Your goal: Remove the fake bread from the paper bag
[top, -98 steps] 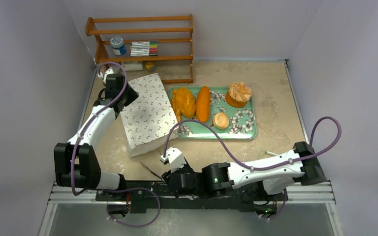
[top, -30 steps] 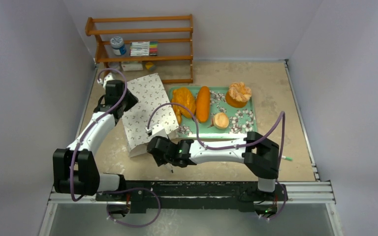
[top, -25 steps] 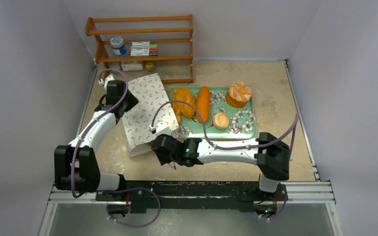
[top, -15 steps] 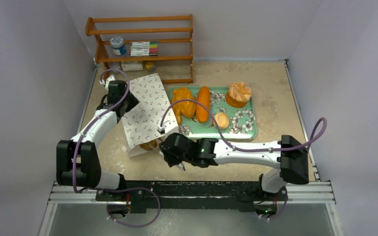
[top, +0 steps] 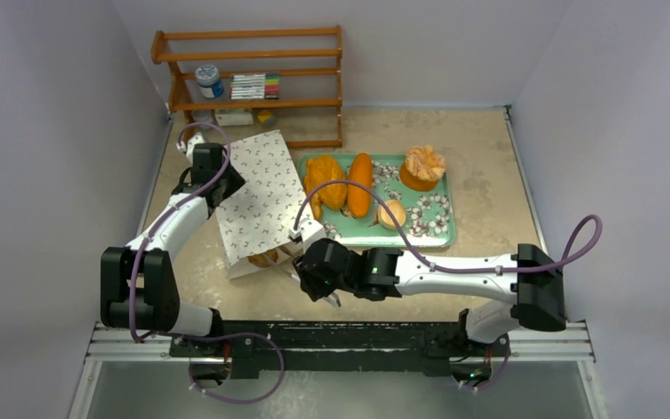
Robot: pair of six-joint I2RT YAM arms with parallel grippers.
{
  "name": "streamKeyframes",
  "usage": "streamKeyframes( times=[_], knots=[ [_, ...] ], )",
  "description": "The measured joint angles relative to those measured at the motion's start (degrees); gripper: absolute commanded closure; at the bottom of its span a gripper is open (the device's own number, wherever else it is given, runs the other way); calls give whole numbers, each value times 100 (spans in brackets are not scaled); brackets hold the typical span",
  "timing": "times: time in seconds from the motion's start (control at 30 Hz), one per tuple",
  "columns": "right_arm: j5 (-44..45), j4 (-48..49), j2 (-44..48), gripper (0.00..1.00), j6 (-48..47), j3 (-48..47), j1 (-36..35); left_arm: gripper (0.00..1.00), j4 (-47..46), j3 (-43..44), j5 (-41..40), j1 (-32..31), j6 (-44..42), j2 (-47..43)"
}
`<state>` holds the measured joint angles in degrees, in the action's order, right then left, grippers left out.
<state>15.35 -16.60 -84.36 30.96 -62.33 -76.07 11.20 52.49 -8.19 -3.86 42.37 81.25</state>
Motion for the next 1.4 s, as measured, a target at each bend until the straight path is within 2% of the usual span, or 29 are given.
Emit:
streamKeyframes(
  times=[0.2, 0.67, 0.97, 1.2, 1.3, 1.4],
  knots=[
    [-9, 68, -63, 54, -61, -55, 0, 69, 2, 0, -17, 0, -2, 0],
    [-142, 188, -962, 41, -136, -518, 0, 69, -2, 0, -2, 0, 0, 0],
    [20, 223, -1445, 40, -146, -837, 2, 69, -66, 0, 50, 0, 4, 31],
    [79, 240, -1853, 44, -144, -850, 9, 69, -92, -2, 61, 0, 4, 44],
    [79, 225, -1884, 51, -140, -850, 9, 69, -133, -35, 72, 0, 4, 44],
    [59, 225, -1884, 63, -144, -848, 9, 69, -138, -85, 81, 0, 4, 46]
  ],
)
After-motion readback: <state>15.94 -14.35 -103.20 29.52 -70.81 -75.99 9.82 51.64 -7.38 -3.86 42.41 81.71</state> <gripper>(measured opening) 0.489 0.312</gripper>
